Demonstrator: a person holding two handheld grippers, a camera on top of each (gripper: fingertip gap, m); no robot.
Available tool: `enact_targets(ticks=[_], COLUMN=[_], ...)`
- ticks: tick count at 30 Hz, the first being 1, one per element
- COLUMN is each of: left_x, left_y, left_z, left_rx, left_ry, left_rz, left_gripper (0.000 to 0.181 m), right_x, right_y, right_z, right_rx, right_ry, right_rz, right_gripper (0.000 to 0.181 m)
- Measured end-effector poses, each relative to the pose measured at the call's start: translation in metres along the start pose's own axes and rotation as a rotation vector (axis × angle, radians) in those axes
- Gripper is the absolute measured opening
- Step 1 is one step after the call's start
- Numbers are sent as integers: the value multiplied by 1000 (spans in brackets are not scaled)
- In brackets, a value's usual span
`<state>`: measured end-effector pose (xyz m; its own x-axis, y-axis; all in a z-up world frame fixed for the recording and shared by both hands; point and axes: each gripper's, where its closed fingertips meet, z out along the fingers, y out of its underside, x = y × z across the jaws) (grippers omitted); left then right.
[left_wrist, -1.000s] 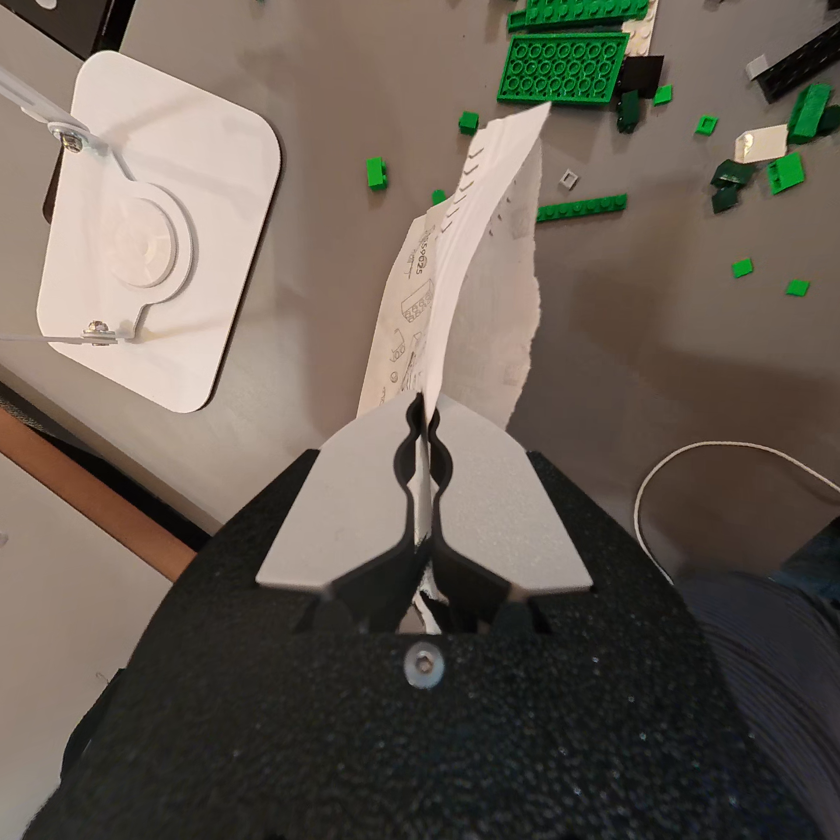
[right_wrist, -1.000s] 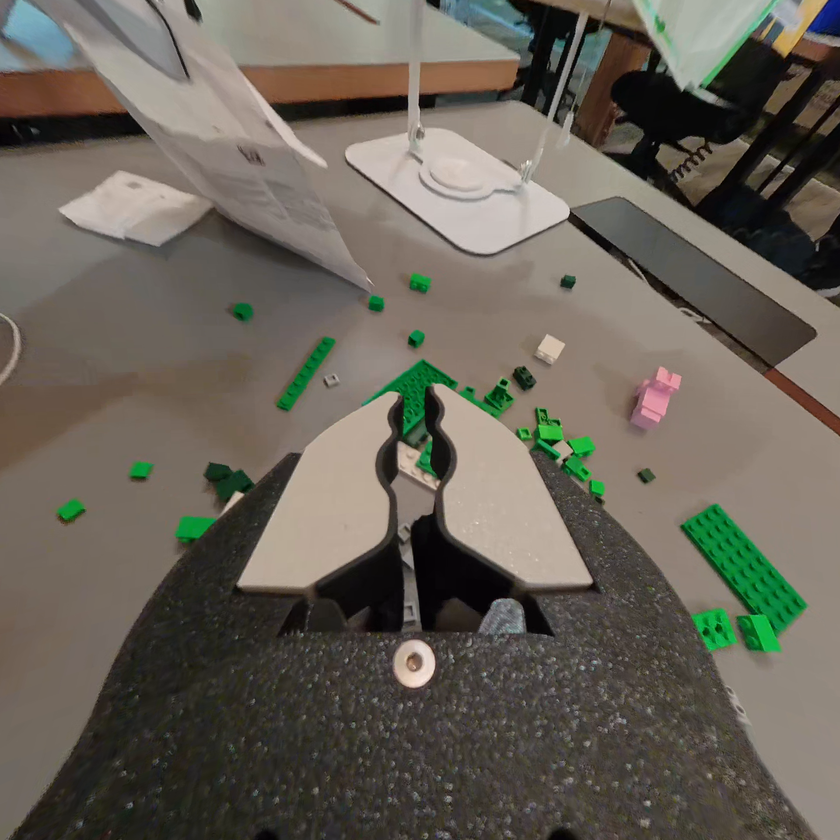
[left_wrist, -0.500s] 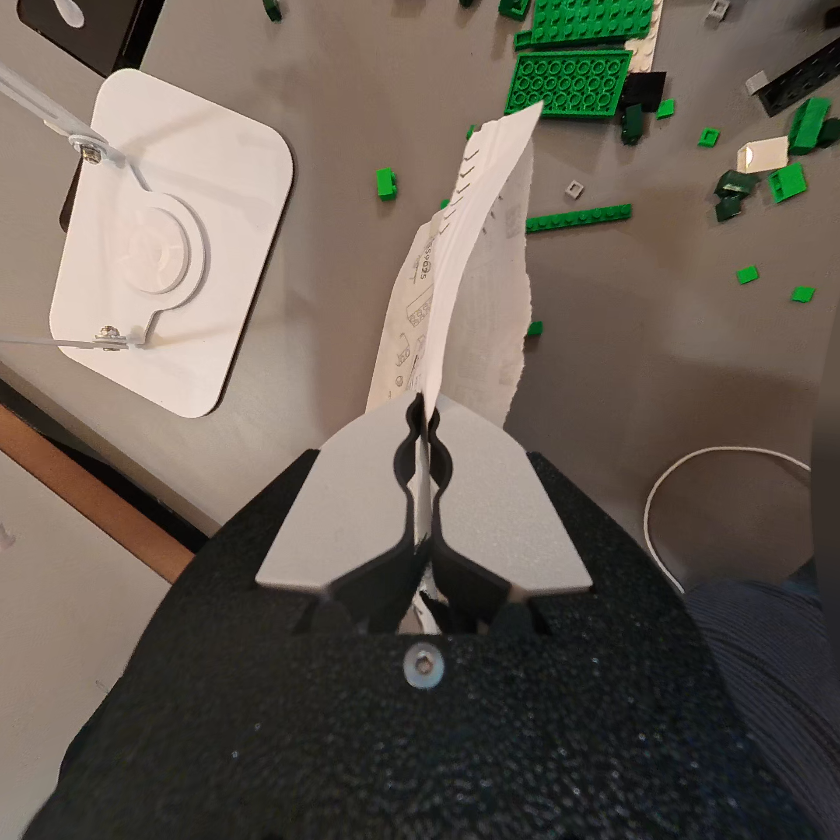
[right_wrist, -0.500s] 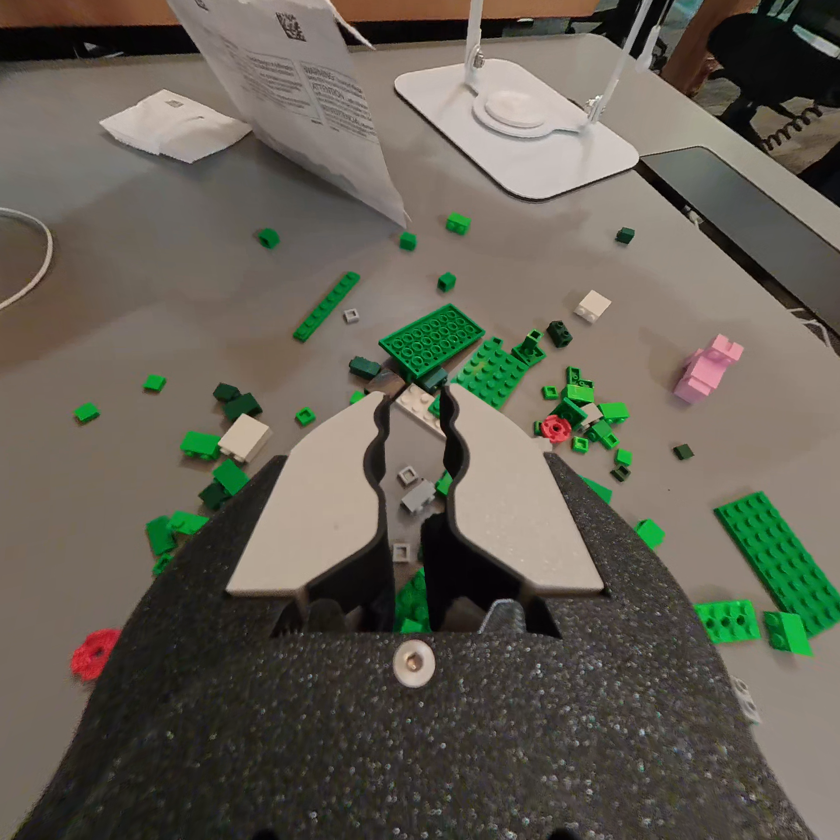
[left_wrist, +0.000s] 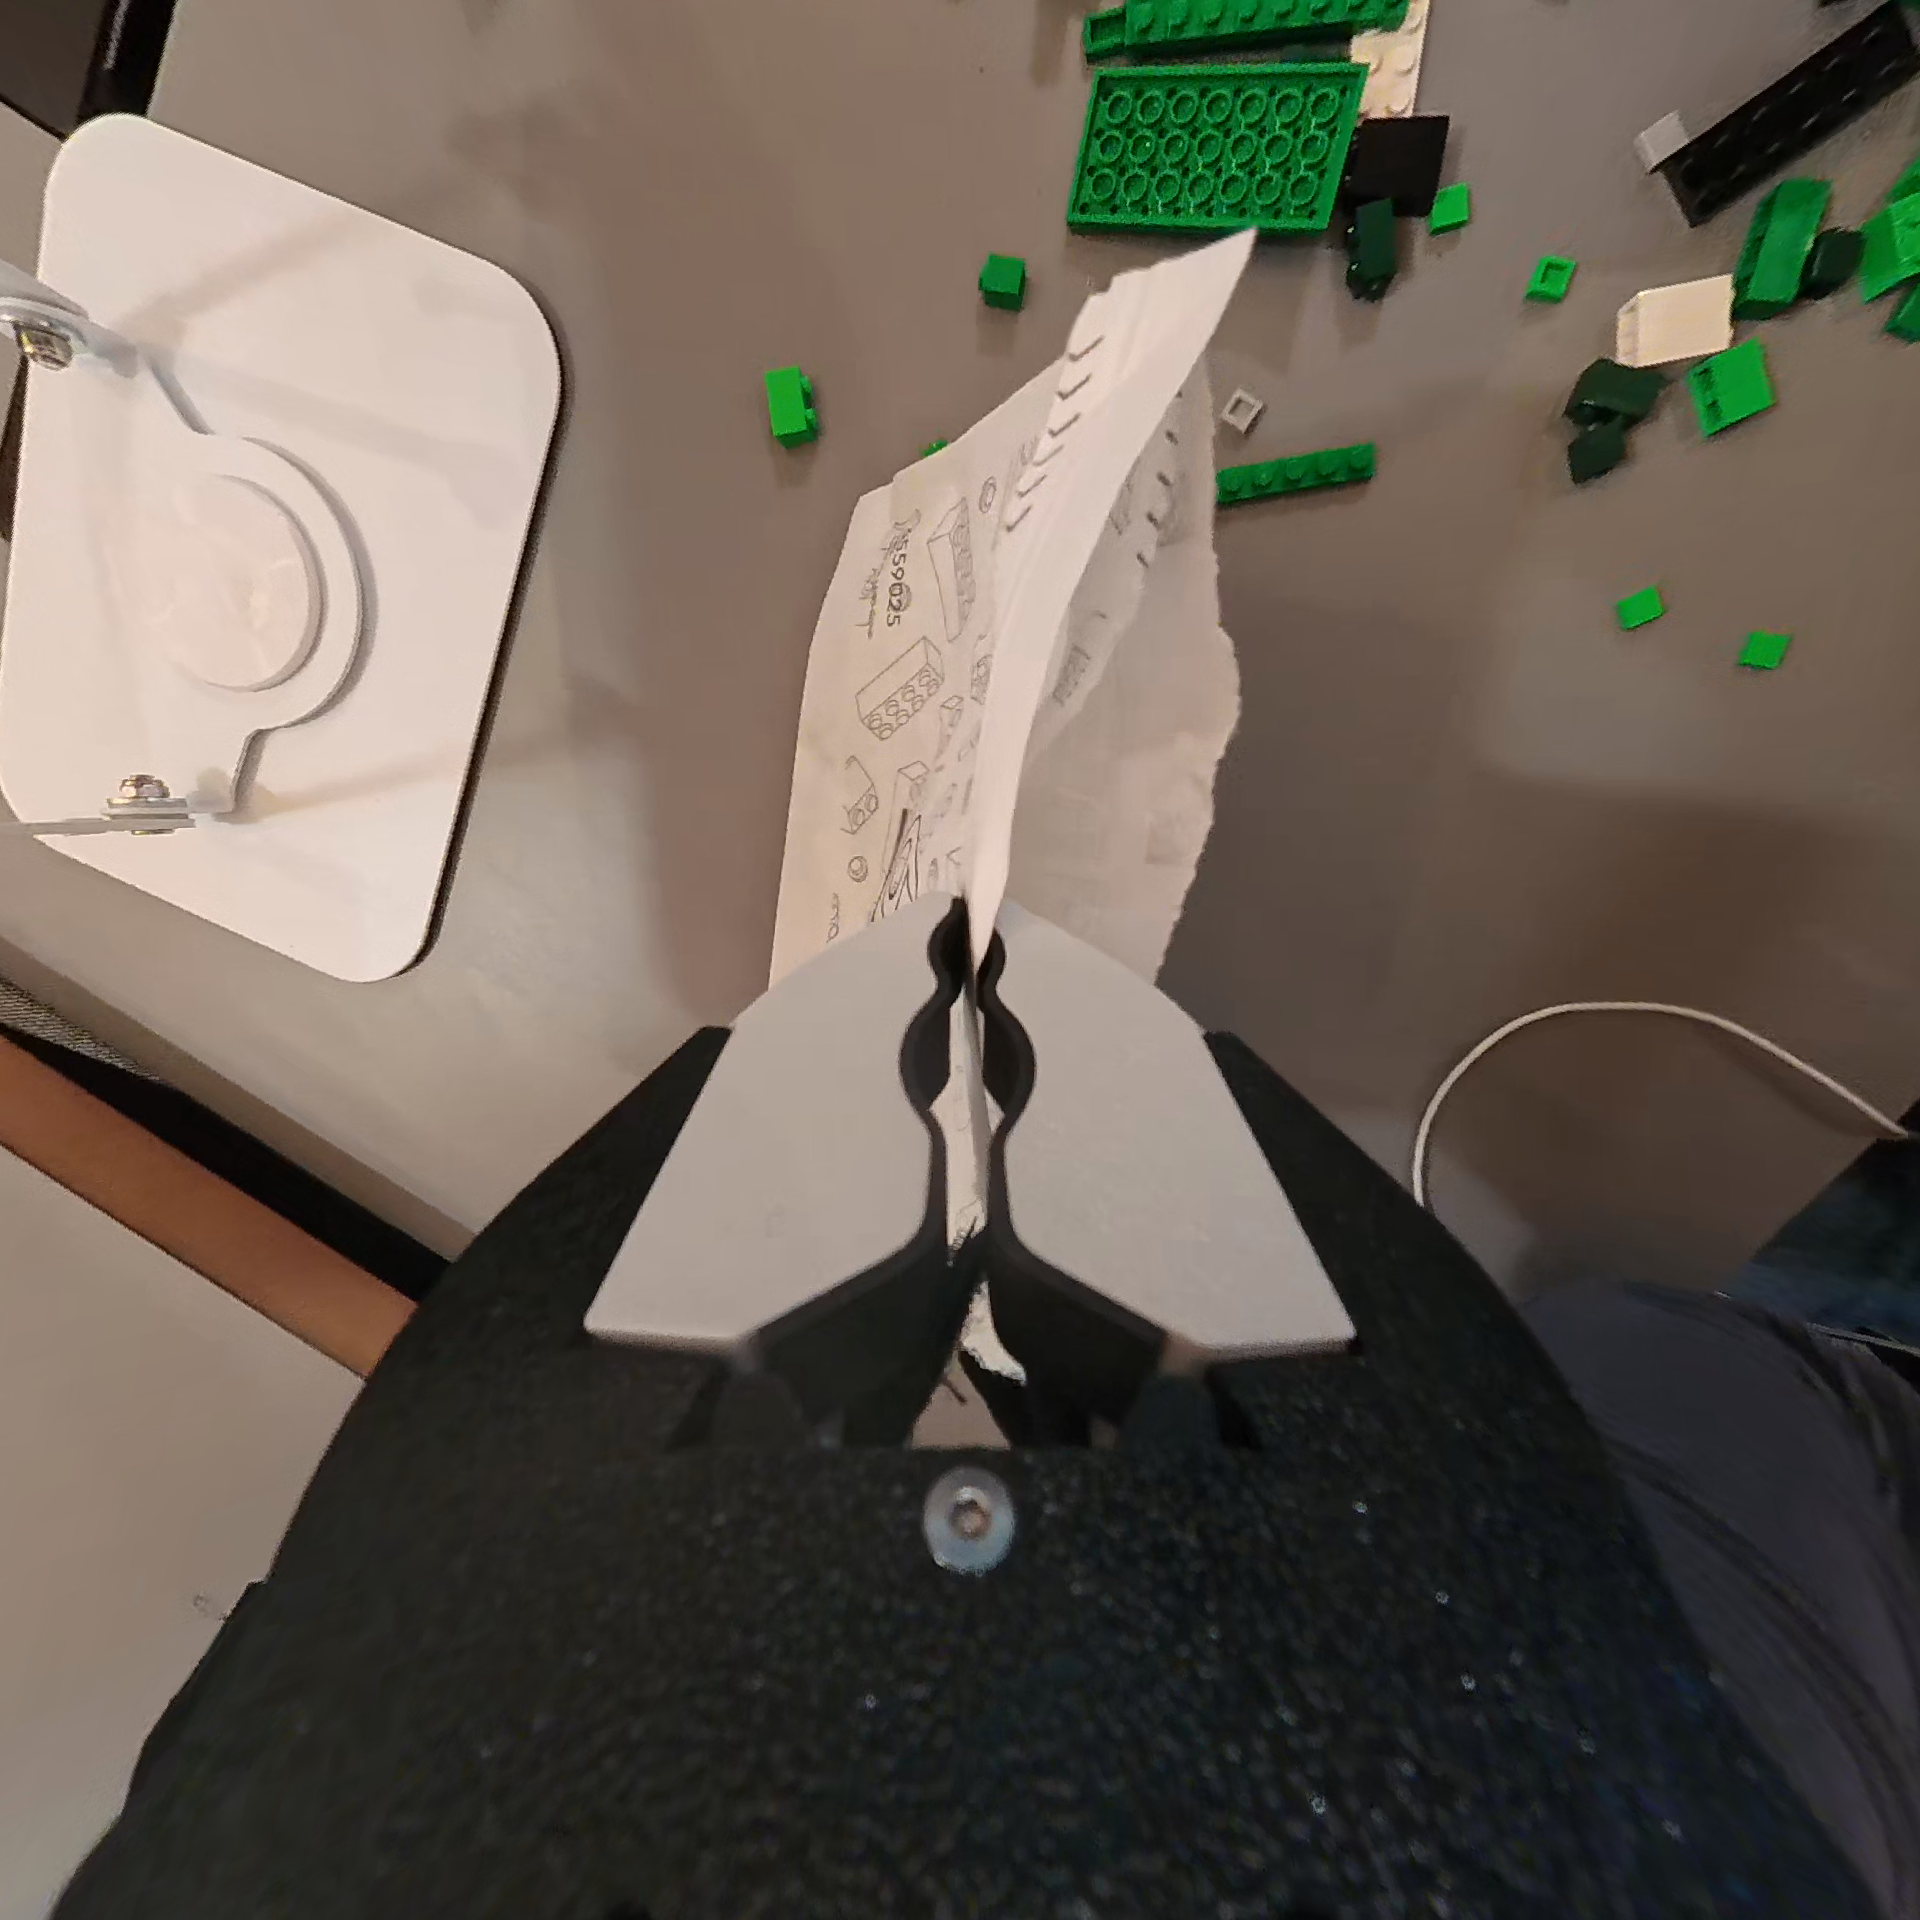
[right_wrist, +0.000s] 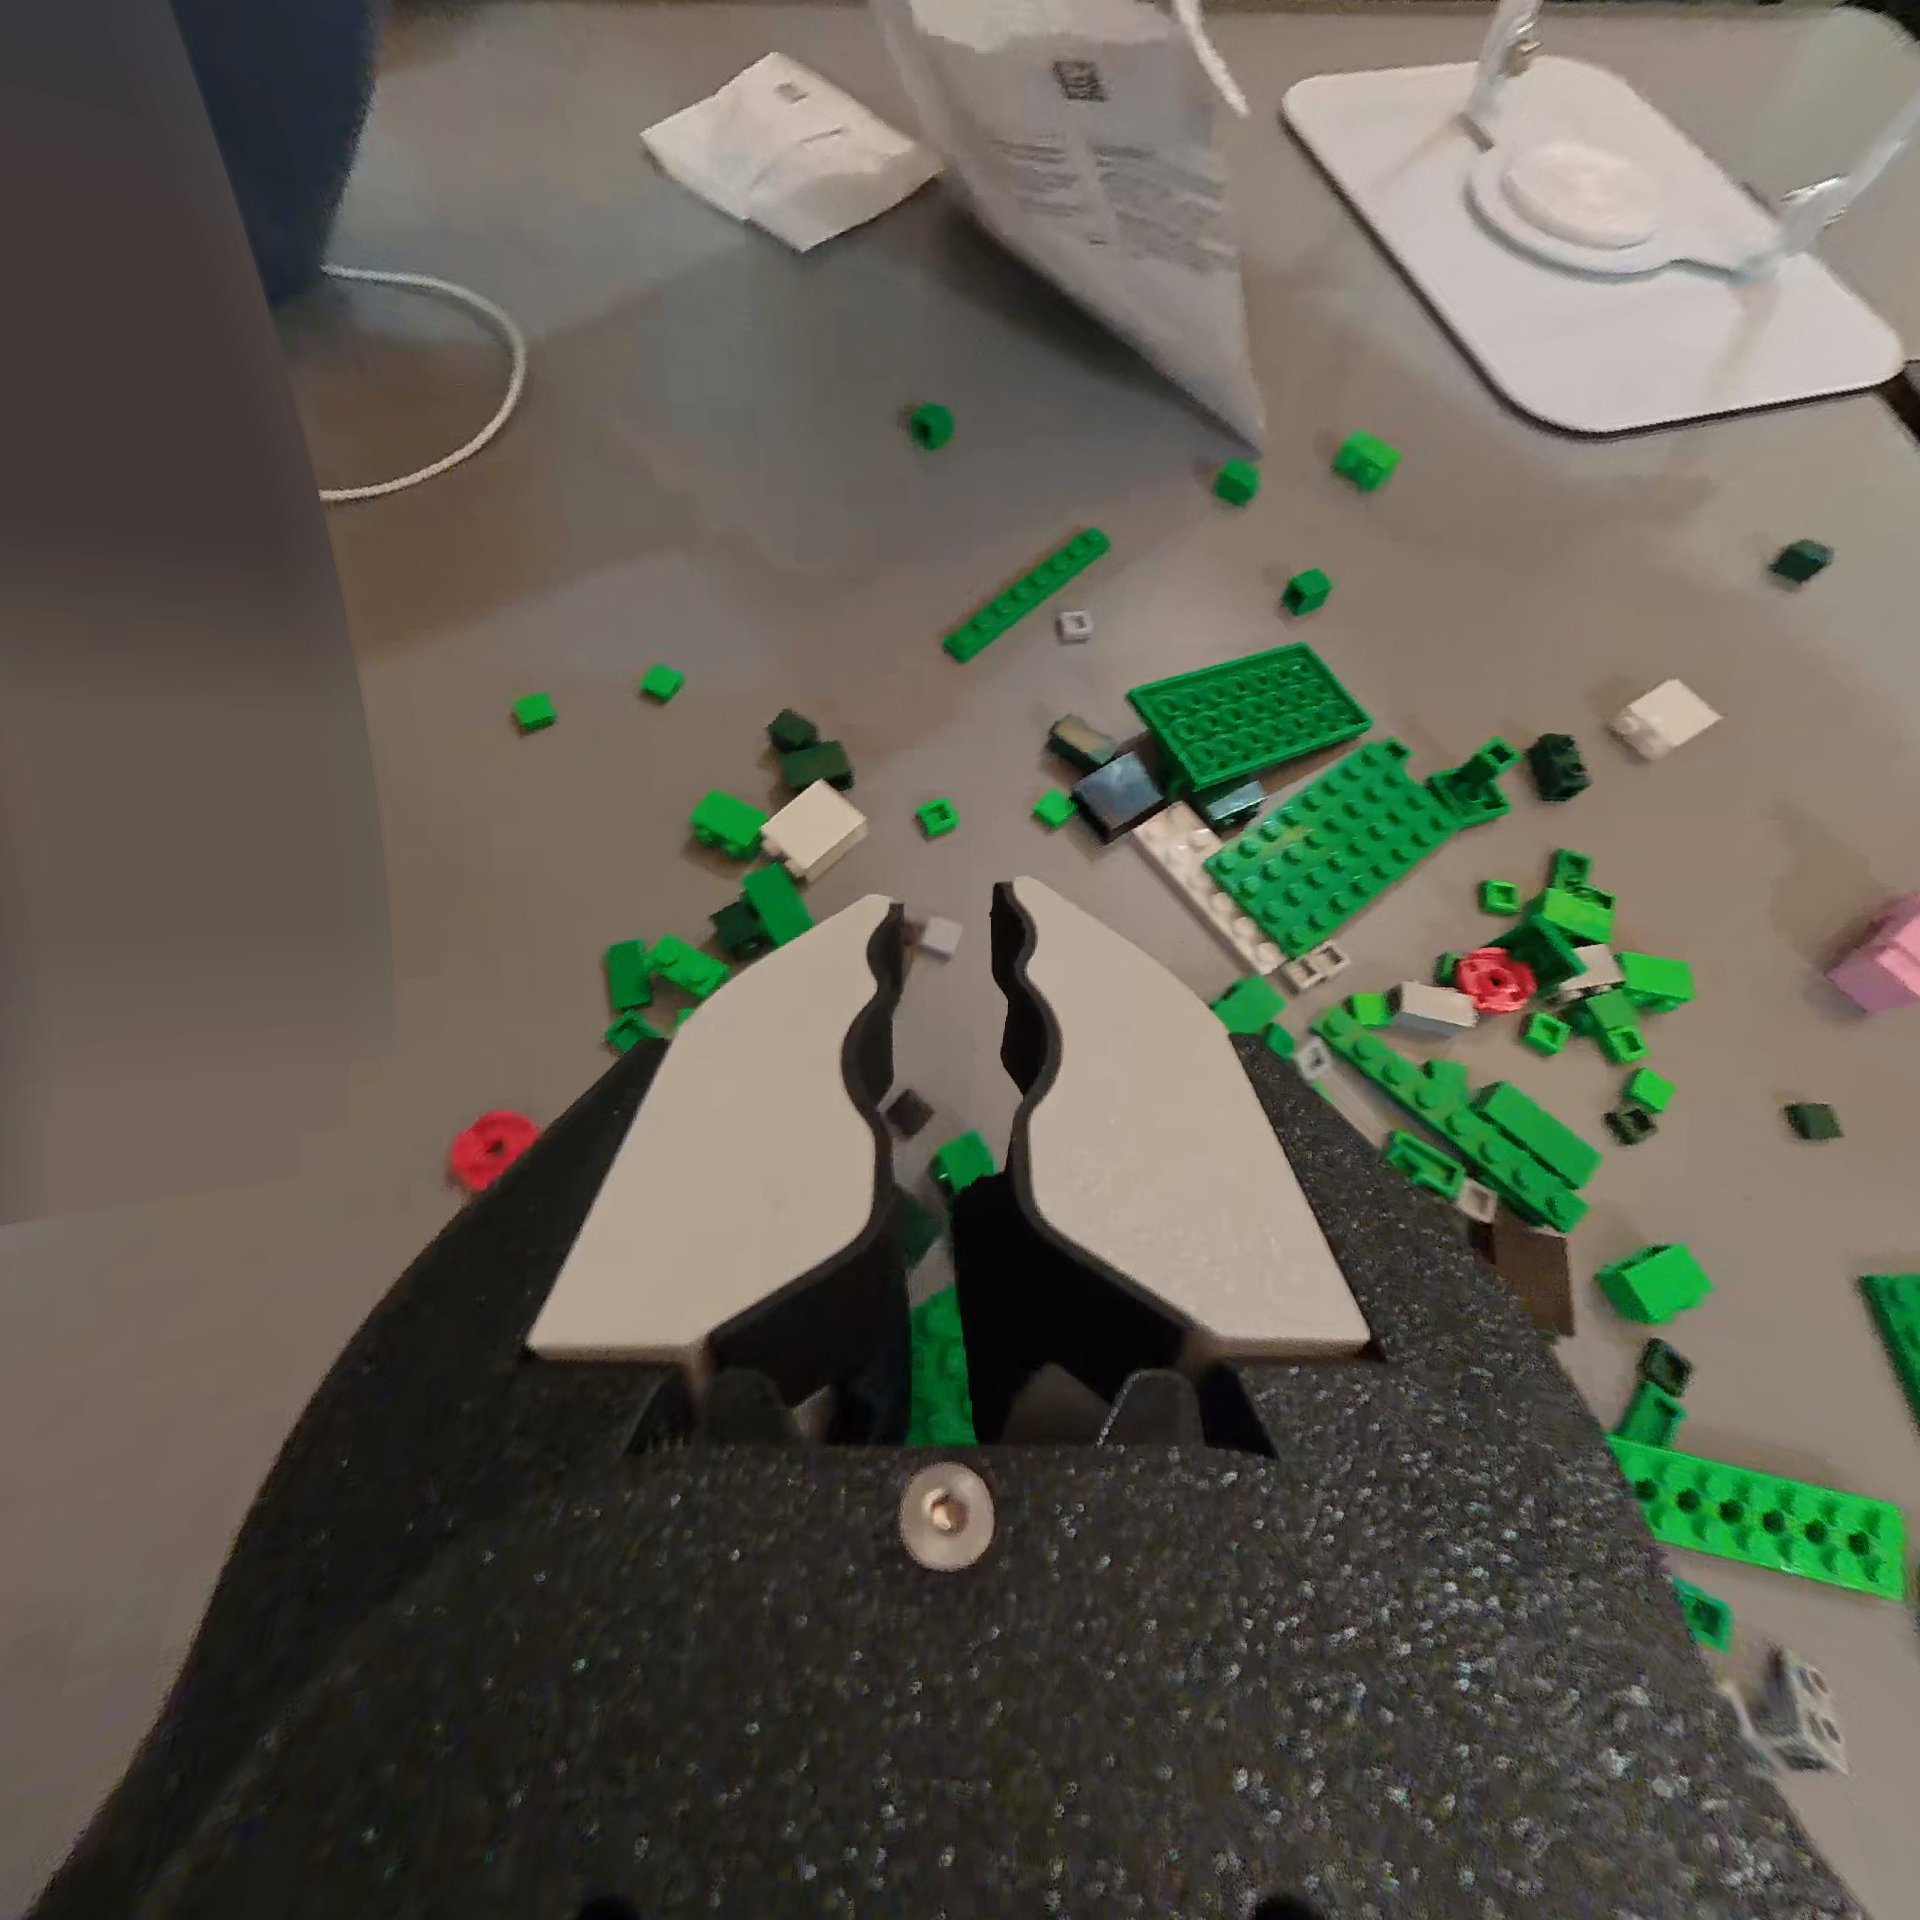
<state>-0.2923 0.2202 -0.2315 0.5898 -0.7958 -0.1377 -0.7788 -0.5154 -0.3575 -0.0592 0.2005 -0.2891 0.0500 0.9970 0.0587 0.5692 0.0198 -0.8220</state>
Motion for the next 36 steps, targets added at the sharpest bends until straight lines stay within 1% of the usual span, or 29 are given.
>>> enact_targets(ticks=[4, 8, 10, 12, 15, 18, 21, 24, 28, 30, 32, 36], left_x=[0, 0, 0, 0, 0, 1, 2, 4, 5, 6, 6, 11], left_y=[-1, -2, -2, -1, -1, -2, -3, -4, -4, -4, -4, -5], left_z=[3, 2, 1, 1, 2, 2, 3, 3, 4, 4, 4, 3], left_rx=[-25, -31, -33, -33, -36, -41, -45, -47, -48, -47, -48, -44], left_ry=[-15, -28, -34, -35, -34, -33, -31, -27, -22, -21, -21, -21], left_rz=[15, 24, 23, 22, 21, 26, 32, 36, 40, 41, 45, 100], left_gripper=[0, 0, 0, 0, 0, 0, 0, 0, 0, 0, 0, 0], right_x=[-14, -40, -53, -66, -87, -80, -80, -73, -72, -74, -75, -77], right_y=[5, 14, 14, 17, 13, 24, 29, 36, 36, 36, 35, 34], right_z=[-7, -11, -5, 2, 8, 14, 19, 22, 23, 23, 24, 25], right_rx=[-17, -76, -113, -191, -237, -341, -379, -430, -430, -431, -428, -420], right_ry=[-83, -251, -301, -316, -391, -320, -314, -262, -250, -262, -265, -274], right_rz=[6, 76, 44, -25, -44, -74, -78, -105, -110, -111, -123, -129], right_gripper=[16, 21, 21, 21, 13, 13, 13, 13, 13, 8, 8, 8])
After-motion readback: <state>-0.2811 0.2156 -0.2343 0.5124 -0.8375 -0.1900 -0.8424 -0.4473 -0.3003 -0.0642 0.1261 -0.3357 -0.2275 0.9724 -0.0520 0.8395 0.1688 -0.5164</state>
